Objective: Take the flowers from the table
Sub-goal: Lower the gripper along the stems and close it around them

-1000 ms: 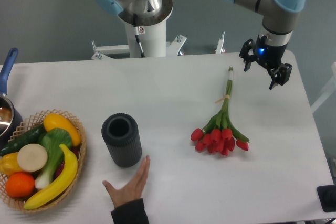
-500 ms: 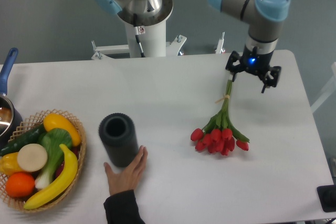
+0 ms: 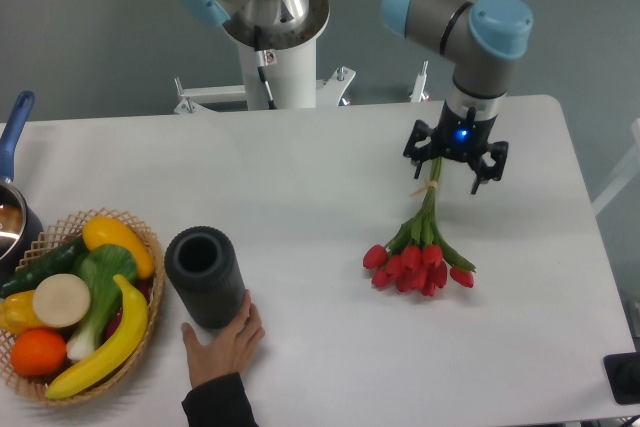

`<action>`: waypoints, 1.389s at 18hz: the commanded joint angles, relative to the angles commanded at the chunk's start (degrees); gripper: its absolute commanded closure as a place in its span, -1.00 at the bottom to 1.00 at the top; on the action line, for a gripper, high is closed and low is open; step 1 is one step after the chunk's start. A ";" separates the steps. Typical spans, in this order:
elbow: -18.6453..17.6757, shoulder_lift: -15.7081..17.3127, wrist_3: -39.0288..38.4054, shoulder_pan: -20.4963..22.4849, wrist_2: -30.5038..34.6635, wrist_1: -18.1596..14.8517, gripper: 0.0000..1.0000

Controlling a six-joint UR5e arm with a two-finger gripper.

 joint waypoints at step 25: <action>1.76 -7.57 0.35 -3.43 0.44 4.31 -1.00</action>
